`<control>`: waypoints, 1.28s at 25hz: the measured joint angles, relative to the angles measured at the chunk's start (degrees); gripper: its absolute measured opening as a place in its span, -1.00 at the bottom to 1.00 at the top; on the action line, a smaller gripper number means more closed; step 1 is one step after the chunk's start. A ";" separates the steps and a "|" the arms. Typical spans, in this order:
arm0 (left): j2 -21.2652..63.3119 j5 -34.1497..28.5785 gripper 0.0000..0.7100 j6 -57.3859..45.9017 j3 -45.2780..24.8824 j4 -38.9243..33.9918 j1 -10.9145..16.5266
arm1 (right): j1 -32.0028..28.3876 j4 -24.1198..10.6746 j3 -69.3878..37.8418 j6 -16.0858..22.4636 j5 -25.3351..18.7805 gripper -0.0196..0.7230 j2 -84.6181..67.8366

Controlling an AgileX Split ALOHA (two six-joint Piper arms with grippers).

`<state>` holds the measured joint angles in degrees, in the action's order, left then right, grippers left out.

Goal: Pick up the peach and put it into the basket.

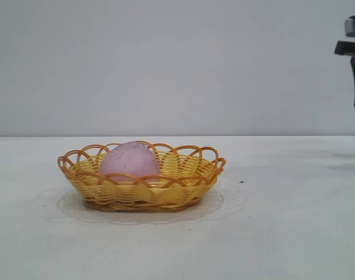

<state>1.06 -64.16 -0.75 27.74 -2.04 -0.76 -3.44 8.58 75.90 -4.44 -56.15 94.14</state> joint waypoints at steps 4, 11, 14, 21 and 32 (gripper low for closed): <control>0.00 0.00 0.13 0.00 0.00 0.00 0.00 | 0.00 -0.32 -10.52 0.13 -5.11 0.18 -9.61; 0.00 0.00 0.13 0.00 0.00 0.00 0.00 | 0.00 -1.65 -30.06 0.78 -10.60 0.18 -24.10; 0.00 0.00 0.13 0.00 0.00 0.00 0.00 | 0.00 -2.20 -36.75 1.02 -10.81 0.18 -32.20; 0.00 0.00 0.13 0.00 0.00 0.00 0.00 | 0.00 -1.38 -44.32 -1.39 -11.30 0.18 -55.63; 0.00 0.00 0.13 0.04 0.00 0.00 0.00 | 0.00 2.25 -47.91 -4.85 -8.95 0.18 -83.48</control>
<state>1.06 -64.16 -0.71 27.74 -2.04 -0.76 -3.44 10.83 27.99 -9.29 -65.10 10.66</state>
